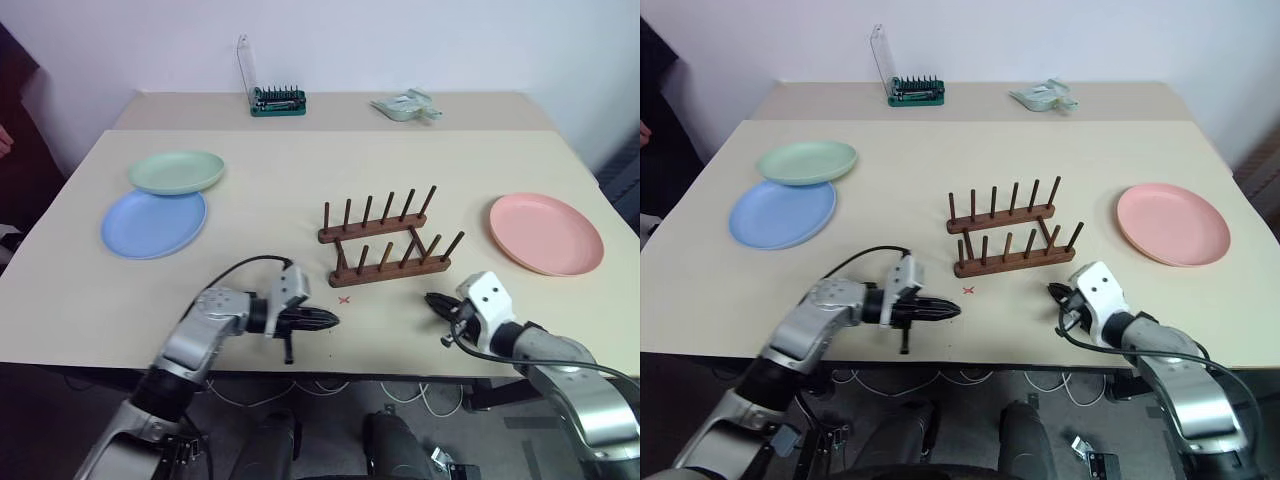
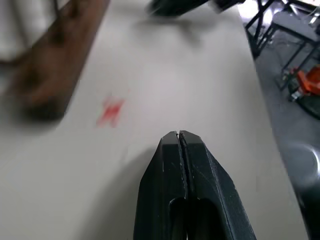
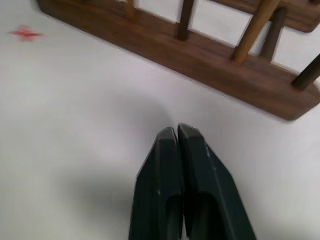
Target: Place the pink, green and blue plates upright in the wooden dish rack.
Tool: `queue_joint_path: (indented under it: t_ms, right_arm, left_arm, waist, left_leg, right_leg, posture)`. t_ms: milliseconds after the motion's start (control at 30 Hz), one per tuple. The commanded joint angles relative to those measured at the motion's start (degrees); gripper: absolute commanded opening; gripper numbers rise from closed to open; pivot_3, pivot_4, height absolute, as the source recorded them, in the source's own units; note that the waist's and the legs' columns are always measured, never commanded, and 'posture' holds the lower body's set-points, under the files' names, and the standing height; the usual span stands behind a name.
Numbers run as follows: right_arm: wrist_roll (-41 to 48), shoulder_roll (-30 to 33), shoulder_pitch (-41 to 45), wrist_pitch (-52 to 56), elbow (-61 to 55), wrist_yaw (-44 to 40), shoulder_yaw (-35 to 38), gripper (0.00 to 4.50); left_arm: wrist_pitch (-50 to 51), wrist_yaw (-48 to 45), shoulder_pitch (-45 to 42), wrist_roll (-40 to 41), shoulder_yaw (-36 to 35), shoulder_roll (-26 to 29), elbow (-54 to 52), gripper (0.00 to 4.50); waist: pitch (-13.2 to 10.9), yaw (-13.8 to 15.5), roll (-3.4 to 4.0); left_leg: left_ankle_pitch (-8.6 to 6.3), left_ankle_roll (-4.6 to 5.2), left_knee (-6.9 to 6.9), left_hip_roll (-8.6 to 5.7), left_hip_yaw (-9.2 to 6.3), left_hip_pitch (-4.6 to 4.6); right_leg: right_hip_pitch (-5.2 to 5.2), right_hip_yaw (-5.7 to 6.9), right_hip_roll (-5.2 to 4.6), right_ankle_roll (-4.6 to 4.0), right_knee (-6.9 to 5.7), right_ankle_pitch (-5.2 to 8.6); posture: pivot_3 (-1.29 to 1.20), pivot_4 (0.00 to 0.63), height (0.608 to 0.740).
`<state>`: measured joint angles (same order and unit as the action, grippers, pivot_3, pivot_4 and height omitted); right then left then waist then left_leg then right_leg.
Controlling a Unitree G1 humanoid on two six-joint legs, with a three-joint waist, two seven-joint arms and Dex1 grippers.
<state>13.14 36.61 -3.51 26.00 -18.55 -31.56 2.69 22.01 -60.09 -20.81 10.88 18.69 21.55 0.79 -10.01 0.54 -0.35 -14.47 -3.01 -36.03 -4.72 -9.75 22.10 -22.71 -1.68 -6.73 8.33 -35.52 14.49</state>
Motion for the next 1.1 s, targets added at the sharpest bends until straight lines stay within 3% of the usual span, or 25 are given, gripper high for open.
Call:
queue_joint_path:
  t_ms: [33,467,867,1100]
  right_arm:
    - [-4.0,-1.2,4.2,0.2,3.0,2.2,-2.9,0.04]
    - [-10.3,-3.5,13.9,-1.9,13.3,5.5,-5.2,0.04]
    - [-10.7,-3.4,12.4,-2.1,11.6,5.2,-3.4,0.04]
    - [-11.7,-4.7,16.0,-4.2,18.1,6.8,-3.0,0.04]
  left_arm:
    - [-3.8,7.9,-2.4,-5.3,0.0,-2.1,4.9,0.0]
    - [-16.0,22.6,-9.1,-9.9,-4.4,-5.0,22.9,0.0]
    - [-17.9,20.1,-8.7,-8.4,-4.8,-5.5,23.4,0.0]
    - [-17.9,19.0,-8.3,-8.6,-4.8,-6.3,22.8,0.0]
  waist:
    - [0.0,-0.3,0.03]
    - [0.1,-0.5,-0.04]
    - [0.1,-1.2,-0.04]
    - [0.1,-1.3,-0.03]
  left_leg:
    - [0.0,0.0,0.01,0.03,0.01,-0.01]
    - [0.02,-0.03,-0.02,0.03,0.03,-0.55]
    - [0.02,-0.03,0.03,0.02,0.02,-0.54]
    - [0.02,-0.03,0.06,0.02,0.02,-0.55]
  right_leg:
    - [-0.01,0.0,0.03,-0.03,-0.02,-0.02]
    - [0.51,-0.01,0.04,-0.06,-0.01,-0.05]
    - [0.5,-0.01,0.03,-0.05,-0.02,-0.05]
    - [0.5,-0.01,0.03,-0.05,-0.01,-0.05]
  posture:
    - [0.0,0.15,0.74]
    - [0.0,0.15,0.74]
    - [0.0,0.15,0.74]
    - [0.0,0.15,0.74]
